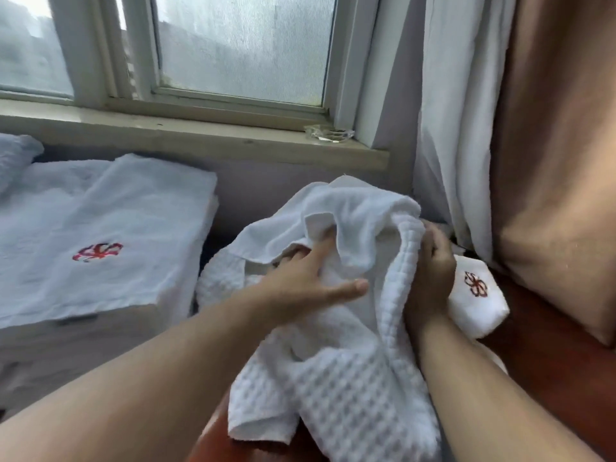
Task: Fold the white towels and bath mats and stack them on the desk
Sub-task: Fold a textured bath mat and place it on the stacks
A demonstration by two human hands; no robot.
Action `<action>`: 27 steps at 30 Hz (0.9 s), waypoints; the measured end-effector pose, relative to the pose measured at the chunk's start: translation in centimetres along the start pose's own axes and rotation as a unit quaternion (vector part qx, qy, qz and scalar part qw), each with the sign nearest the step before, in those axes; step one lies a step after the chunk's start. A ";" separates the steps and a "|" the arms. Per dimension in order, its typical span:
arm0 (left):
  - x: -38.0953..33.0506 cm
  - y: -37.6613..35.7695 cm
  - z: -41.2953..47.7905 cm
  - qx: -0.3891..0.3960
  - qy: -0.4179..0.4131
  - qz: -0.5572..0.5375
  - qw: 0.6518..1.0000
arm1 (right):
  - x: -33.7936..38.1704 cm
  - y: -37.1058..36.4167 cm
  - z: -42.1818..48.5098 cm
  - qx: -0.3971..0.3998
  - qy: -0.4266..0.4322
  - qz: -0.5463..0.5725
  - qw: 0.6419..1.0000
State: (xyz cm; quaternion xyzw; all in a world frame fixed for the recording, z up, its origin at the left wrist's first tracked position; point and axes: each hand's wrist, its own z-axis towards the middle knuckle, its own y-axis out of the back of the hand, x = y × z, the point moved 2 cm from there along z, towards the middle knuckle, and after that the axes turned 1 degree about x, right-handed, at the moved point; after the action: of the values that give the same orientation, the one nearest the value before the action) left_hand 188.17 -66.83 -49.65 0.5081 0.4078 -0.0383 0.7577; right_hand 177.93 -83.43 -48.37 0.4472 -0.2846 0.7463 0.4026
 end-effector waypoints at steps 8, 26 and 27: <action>1.9 -2.9 2.1 -0.167 0.016 0.134 0.977 | -2.2 -0.5 0.8 -0.054 0.047 -0.116 0.991; -4.4 9.7 -11.5 -0.140 -0.102 -0.017 0.985 | 14.0 -3.7 0.5 0.242 -0.120 -0.083 0.959; -4.8 9.7 -12.1 -0.134 -0.115 0.001 0.984 | 14.5 -3.9 0.5 0.238 -0.135 -0.104 0.956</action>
State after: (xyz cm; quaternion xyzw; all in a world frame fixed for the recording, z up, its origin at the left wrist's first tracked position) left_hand 182.55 -54.21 -41.14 0.3945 0.3186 -0.0404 0.8609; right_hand 177.53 -76.79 -34.93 0.6538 -0.1022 0.6790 0.3179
